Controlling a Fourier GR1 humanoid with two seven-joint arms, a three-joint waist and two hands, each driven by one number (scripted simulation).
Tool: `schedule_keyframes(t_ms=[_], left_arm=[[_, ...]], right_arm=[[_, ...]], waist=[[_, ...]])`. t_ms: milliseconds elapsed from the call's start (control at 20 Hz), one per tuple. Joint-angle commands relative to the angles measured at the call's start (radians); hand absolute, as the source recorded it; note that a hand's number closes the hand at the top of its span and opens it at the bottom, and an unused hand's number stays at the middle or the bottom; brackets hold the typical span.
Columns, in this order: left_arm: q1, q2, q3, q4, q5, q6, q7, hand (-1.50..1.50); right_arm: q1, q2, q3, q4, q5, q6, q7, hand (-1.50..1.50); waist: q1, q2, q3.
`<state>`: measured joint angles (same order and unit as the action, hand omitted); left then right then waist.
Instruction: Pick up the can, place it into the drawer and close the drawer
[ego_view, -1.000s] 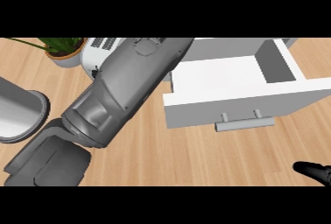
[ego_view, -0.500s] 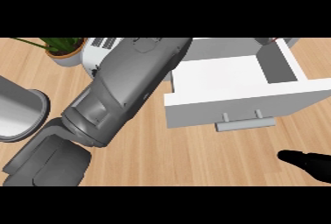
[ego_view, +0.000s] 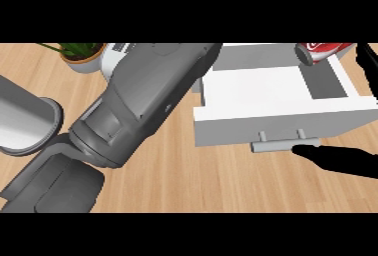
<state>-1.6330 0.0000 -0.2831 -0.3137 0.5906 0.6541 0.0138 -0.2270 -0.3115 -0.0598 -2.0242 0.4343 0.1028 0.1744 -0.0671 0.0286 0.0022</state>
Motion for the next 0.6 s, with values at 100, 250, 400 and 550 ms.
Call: schedule_keyframes(t_ms=[100, 250, 400, 550], left_arm=[[0.0, 0.0, 0.01, 0.025, -0.006, -0.018, -0.048, -1.5], [-0.017, 0.0, 0.003, 0.039, -0.019, -0.026, -0.027, -1.5], [0.006, 0.0, 0.0, 0.05, -0.031, -0.031, -0.031, -1.5], [0.002, 0.0, 0.023, 0.025, -0.018, -0.036, -0.024, -1.5]], right_arm=[[-0.092, -0.006, 0.098, 0.223, 0.217, -0.075, -0.074, -1.5], [-0.099, 0.009, 0.165, 0.305, 0.303, -0.108, -0.109, -1.5], [-0.139, 0.0, 0.164, 0.436, 0.367, -0.15, -0.143, -1.5], [-0.186, 0.044, 0.216, 0.542, 0.453, -0.209, -0.142, -1.5]], waist=[[0.052, -0.004, -0.001], [0.052, -0.01, -0.001], [0.059, -0.012, -0.001], [0.065, -0.017, -0.001]])
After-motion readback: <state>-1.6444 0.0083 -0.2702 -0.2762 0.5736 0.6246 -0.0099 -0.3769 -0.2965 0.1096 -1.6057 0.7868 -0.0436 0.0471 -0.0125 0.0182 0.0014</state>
